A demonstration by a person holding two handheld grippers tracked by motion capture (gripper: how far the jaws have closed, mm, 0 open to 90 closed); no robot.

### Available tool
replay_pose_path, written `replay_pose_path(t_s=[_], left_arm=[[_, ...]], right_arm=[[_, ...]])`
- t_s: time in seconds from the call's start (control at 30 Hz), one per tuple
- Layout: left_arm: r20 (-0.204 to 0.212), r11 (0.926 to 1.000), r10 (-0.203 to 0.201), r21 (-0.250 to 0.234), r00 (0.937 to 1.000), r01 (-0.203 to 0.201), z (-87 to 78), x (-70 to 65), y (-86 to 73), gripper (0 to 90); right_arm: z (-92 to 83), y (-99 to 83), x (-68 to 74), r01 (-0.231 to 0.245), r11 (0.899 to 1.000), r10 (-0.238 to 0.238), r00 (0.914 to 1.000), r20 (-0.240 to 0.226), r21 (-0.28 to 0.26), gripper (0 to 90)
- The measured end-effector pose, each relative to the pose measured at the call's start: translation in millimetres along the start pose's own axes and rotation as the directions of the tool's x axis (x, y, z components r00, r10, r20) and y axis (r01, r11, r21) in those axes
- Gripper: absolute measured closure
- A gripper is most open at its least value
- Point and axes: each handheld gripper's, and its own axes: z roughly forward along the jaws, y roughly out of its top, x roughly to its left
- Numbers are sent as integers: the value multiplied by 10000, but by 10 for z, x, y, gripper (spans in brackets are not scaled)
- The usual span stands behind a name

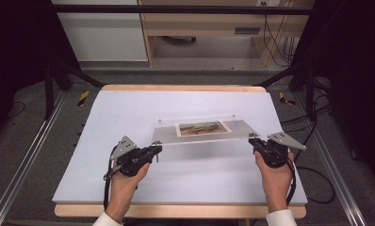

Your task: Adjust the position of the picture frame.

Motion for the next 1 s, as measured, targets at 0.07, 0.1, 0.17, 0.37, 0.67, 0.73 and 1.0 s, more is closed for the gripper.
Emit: replay_pose_path(t_s=[0.07, 0.1, 0.17, 0.37, 0.67, 0.73, 1.0], left_arm=[[-85, 10000, -44, -77, 10000, 43, -58, 73, 25, 820], [-121, 10000, -23, -94, 9999, 21, -81, 106, 37, 820], [-172, 9999, -4, -158, 9999, 1, -125, 165, 59, 818], [-300, 9997, 92, -211, 9995, -98, -220, 325, 83, 816], [-472, 9990, 314, -313, 9984, -329, -278, 455, 97, 811], [-472, 9992, 250, -306, 9986, -264, -281, 485, 84, 811], [-363, 9989, 148, -447, 9992, -164, -288, 538, 84, 810]], right_arm=[[34, 18, 94, -7, 10000, 7, 10000, -35, -31, 847], [50, 25, 132, -17, 10000, 17, 10000, -20, -60, 847], [78, 34, 194, -48, 10000, 48, 10000, -66, -85, 845], [194, 44, 381, -205, 9998, 205, 9998, -73, -76, 844], [259, 56, 534, -94, 9998, 95, 9999, 37, -157, 839], [264, 54, 564, -33, 9998, 34, 10000, 41, -205, 839], [248, 69, 599, 54, 9994, -53, 10000, 56, -329, 837]])
